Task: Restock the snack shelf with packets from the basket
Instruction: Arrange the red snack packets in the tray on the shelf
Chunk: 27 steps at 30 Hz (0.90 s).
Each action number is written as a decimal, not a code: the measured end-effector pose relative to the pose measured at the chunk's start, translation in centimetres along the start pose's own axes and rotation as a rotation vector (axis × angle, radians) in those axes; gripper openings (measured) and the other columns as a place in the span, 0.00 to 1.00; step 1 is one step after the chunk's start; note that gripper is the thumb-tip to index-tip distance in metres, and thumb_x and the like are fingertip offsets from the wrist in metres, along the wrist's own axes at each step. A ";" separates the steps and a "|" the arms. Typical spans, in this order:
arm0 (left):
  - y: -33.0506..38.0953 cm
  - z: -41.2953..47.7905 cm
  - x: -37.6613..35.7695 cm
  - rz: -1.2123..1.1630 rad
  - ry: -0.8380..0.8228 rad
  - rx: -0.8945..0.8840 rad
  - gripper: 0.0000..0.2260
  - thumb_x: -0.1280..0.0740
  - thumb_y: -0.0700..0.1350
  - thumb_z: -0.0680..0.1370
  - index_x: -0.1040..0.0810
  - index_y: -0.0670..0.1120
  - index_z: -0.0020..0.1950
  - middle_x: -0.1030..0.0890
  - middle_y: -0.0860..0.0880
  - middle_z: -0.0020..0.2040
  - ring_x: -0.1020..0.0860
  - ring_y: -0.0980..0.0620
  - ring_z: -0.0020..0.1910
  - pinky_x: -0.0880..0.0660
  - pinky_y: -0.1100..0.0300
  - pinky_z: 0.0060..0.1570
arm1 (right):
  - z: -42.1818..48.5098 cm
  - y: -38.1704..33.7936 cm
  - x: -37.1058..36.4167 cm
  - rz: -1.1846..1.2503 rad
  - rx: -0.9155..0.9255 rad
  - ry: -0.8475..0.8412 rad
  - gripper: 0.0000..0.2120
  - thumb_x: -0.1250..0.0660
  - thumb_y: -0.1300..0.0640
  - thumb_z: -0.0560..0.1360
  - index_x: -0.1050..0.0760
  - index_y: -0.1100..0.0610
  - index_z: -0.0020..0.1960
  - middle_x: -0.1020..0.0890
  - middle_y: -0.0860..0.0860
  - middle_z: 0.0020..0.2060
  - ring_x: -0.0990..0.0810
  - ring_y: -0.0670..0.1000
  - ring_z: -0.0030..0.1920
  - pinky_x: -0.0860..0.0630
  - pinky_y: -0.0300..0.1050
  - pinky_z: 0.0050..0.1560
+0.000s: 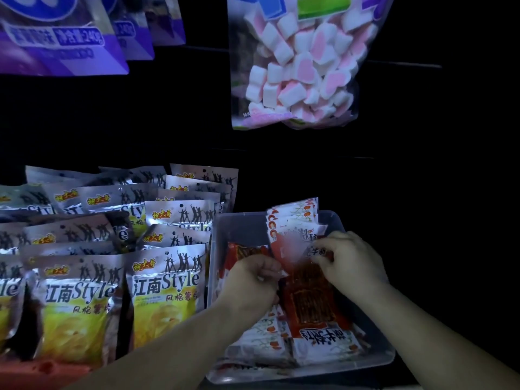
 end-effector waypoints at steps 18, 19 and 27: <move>1.3 0.2 -3.2 -0.030 -0.144 -0.023 0.17 0.34 0.34 0.80 0.26 0.55 0.61 0.22 0.58 0.54 0.14 0.50 0.43 0.17 0.55 0.34 | 0.1 -1.8 3.0 0.050 0.188 0.252 0.05 0.26 0.56 0.75 0.22 0.53 0.44 0.21 0.47 0.39 0.21 0.57 0.46 0.25 0.52 0.51; 1.2 0.4 -2.9 -0.054 -0.120 -0.021 0.17 0.33 0.34 0.79 0.26 0.53 0.61 0.21 0.57 0.54 0.14 0.50 0.43 0.17 0.54 0.35 | 0.0 -1.9 3.9 0.069 0.177 0.268 0.06 0.26 0.57 0.75 0.22 0.53 0.44 0.22 0.46 0.37 0.20 0.57 0.43 0.25 0.51 0.47; 3.6 0.3 -0.9 0.125 0.062 -0.340 0.10 0.21 0.51 0.72 0.19 0.62 0.47 0.21 0.56 0.50 0.19 0.55 0.45 0.19 0.53 0.49 | -0.8 -2.2 5.5 0.586 0.114 -0.058 0.05 0.27 0.48 0.77 0.20 0.48 0.45 0.20 0.48 0.36 0.21 0.49 0.39 0.22 0.51 0.40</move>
Point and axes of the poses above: each hand's wrist, its own z-axis towards the middle knuckle, its own x-axis out of the back of the hand, y = z × x, the point moved 8 cm from there along z, towards the middle knuckle
